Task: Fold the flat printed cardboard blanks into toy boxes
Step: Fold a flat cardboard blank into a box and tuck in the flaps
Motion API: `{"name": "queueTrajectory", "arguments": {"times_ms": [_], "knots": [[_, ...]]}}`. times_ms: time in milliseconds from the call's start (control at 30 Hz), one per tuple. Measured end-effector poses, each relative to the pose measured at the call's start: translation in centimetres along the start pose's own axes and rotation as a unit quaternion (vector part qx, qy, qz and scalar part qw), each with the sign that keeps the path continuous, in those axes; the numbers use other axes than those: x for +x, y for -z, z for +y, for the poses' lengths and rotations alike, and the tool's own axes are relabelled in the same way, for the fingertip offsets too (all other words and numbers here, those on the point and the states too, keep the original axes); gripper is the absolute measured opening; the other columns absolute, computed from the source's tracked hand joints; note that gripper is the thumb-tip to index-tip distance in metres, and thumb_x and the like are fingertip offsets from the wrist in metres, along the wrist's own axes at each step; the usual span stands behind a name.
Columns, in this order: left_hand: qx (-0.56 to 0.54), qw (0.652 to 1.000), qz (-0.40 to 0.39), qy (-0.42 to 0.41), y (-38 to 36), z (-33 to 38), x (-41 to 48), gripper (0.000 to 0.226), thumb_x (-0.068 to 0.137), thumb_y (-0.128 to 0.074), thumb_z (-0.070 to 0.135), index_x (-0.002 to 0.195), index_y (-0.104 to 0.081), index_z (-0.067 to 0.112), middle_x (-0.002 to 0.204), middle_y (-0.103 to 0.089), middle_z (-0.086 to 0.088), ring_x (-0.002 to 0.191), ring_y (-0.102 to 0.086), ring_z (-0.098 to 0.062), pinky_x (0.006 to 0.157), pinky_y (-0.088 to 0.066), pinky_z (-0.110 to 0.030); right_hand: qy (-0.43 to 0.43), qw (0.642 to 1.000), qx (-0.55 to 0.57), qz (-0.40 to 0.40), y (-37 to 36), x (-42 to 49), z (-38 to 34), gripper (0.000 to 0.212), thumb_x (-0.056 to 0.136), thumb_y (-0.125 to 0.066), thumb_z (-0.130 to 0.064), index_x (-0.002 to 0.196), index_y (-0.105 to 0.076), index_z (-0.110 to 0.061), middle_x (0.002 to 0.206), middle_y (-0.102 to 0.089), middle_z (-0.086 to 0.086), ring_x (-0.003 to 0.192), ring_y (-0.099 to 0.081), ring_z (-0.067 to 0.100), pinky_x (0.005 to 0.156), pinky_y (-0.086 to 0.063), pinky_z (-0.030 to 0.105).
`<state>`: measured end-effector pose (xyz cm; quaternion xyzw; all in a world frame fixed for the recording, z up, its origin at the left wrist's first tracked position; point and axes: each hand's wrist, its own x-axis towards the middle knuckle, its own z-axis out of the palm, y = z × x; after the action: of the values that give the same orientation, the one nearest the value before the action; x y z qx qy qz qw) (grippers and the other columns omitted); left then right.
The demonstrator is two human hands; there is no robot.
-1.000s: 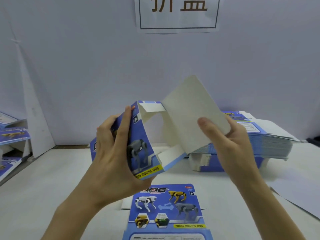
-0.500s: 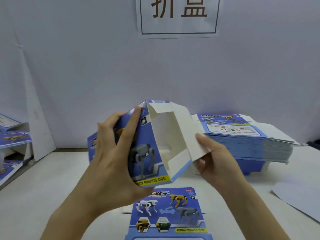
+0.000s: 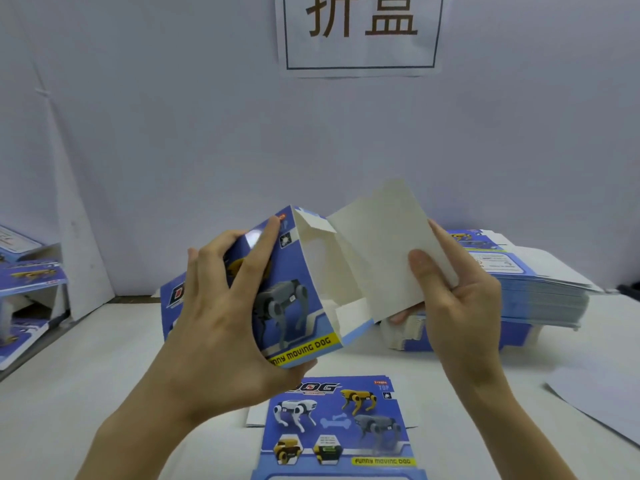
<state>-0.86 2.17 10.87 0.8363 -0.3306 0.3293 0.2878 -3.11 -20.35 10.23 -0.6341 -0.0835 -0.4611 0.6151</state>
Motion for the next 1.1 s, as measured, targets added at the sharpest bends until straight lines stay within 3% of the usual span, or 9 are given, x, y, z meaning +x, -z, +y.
{"name": "queueTrajectory", "arguments": {"times_ms": [100, 167, 300, 400, 467, 633, 867, 967, 1100], "knots": [[0.008, 1.0, -0.021, 0.015, -0.7, 0.4, -0.1, 0.12, 0.048, -0.066, 0.07, 0.149, -0.005, 0.046, 0.133, -0.019, 0.012, 0.129, -0.033, -0.023, 0.106, -0.034, -0.062, 0.119, 0.986, -0.118, -0.012, 0.0, -0.2, 0.3, 0.039, 0.095, -0.052, 0.0, 0.123, -0.06, -0.027, 0.098, -0.067, -0.022, 0.07, -0.058, -0.007, 0.054, -0.047, 0.005], [0.031, 0.999, -0.02, 0.017, -1.1, 0.5, -0.1, 0.12, 0.05, -0.066, 0.07, 0.151, -0.009, 0.04, 0.134, -0.021, 0.006, 0.13, -0.034, -0.031, 0.104, -0.036, -0.063, 0.135, 0.979, -0.153, -0.022, 0.0, -0.1, 0.3, 0.036, 0.094, -0.051, -0.01, 0.125, -0.058, -0.028, 0.097, -0.07, -0.024, 0.074, -0.058, -0.002, 0.061, -0.043, 0.005], [0.051, 0.999, 0.0, 0.006, -1.4, 0.7, 0.0, 0.121, 0.05, -0.067, 0.069, 0.152, -0.013, 0.031, 0.137, -0.022, -0.002, 0.129, -0.034, -0.036, 0.095, -0.042, -0.067, -0.041, 0.992, 0.076, -0.088, -0.1, 0.5, -1.2, 0.028, 0.094, -0.045, -0.042, 0.102, -0.071, -0.051, 0.097, -0.072, -0.021, 0.086, -0.064, -0.006, 0.066, -0.048, 0.009], [0.066, 0.997, 0.017, -0.026, -1.4, 1.0, 0.1, 0.118, 0.051, -0.062, 0.072, 0.151, -0.016, 0.028, 0.139, -0.025, -0.009, 0.136, -0.018, -0.02, 0.087, -0.041, -0.074, -0.217, 0.932, 0.263, -0.12, 0.1, 0.8, -2.0, 0.025, 0.084, -0.054, -0.044, 0.086, -0.077, -0.038, 0.086, -0.074, -0.011, 0.077, -0.069, 0.003, 0.059, -0.054, 0.021], [0.076, 0.996, 0.029, -0.038, -1.5, 0.9, 0.1, 0.119, 0.049, -0.067, 0.067, 0.15, -0.019, 0.025, 0.138, -0.026, -0.011, 0.135, -0.012, -0.016, 0.086, -0.038, -0.077, -0.257, 0.917, 0.265, -0.151, 0.4, 0.9, -1.8, 0.025, 0.079, -0.056, -0.037, 0.086, -0.079, -0.028, 0.087, -0.075, -0.004, 0.076, -0.07, 0.009, 0.058, -0.056, 0.025], [0.045, 0.998, 0.023, -0.034, -1.3, 0.7, 0.1, 0.124, 0.047, -0.076, 0.06, 0.151, -0.015, 0.029, 0.141, -0.022, -0.007, 0.132, -0.031, -0.033, 0.09, -0.044, -0.069, -0.242, 0.944, 0.203, -0.098, 0.8, 1.4, -1.6, 0.025, 0.074, -0.062, -0.029, 0.093, -0.075, -0.019, 0.089, -0.075, 0.0, 0.075, -0.069, 0.009, 0.053, -0.054, 0.023], [0.062, 0.997, 0.013, -0.038, -1.4, 0.6, 0.2, 0.127, 0.047, -0.076, 0.061, 0.151, -0.011, 0.03, 0.143, -0.018, -0.006, 0.137, -0.02, -0.024, 0.09, -0.043, -0.07, -0.18, 0.97, 0.142, -0.086, 0.5, 1.0, -1.6, 0.019, 0.082, -0.06, -0.028, 0.09, -0.077, -0.032, 0.088, -0.074, -0.007, 0.077, -0.067, 0.005, 0.059, -0.056, 0.023], [0.102, 0.993, 0.038, -0.038, -2.0, 0.7, 0.2, 0.127, 0.047, -0.076, 0.061, 0.151, -0.012, 0.027, 0.141, -0.021, -0.012, 0.138, -0.009, -0.02, 0.103, -0.025, -0.073, -0.076, 0.992, 0.052, -0.09, -0.4, 0.2, -1.9, 0.032, 0.096, -0.052, -0.016, 0.095, -0.074, -0.039, 0.092, -0.073, -0.014, 0.082, -0.063, 0.0, 0.068, -0.051, 0.018], [0.107, 0.993, 0.051, -0.006, -2.8, 1.4, 0.1, 0.12, 0.052, -0.068, 0.062, 0.151, -0.011, 0.026, 0.141, -0.02, -0.016, 0.138, -0.021, -0.035, 0.117, 0.002, -0.054, -0.006, 0.987, 0.016, -0.16, -2.1, -1.7, -2.3, 0.038, 0.097, -0.049, -0.022, 0.13, -0.055, -0.039, 0.111, -0.066, -0.024, 0.113, -0.058, -0.003, 0.075, -0.047, 0.01]]}}
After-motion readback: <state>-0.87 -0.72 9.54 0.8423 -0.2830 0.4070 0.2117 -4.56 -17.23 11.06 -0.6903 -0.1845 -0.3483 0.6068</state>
